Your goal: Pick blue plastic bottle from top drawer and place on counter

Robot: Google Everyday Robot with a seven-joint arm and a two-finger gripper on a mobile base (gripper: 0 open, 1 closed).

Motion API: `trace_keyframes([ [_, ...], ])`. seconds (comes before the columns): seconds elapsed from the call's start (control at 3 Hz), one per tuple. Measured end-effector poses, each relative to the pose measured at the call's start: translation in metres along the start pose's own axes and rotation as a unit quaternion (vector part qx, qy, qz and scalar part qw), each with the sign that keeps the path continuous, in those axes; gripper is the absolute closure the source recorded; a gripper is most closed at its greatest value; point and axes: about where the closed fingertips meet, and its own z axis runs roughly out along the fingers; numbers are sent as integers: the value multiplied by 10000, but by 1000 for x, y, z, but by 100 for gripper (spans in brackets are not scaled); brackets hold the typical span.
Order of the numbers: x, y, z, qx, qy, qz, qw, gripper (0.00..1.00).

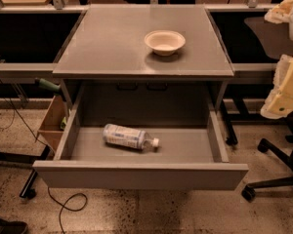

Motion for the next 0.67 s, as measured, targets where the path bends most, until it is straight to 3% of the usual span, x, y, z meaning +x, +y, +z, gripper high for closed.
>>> trace_keyframes([
  [0.33, 0, 0, 0, 0, 0, 0, 10000, 0],
  [0.67, -21, 4, 7, 62, -111, 1, 9999, 0],
])
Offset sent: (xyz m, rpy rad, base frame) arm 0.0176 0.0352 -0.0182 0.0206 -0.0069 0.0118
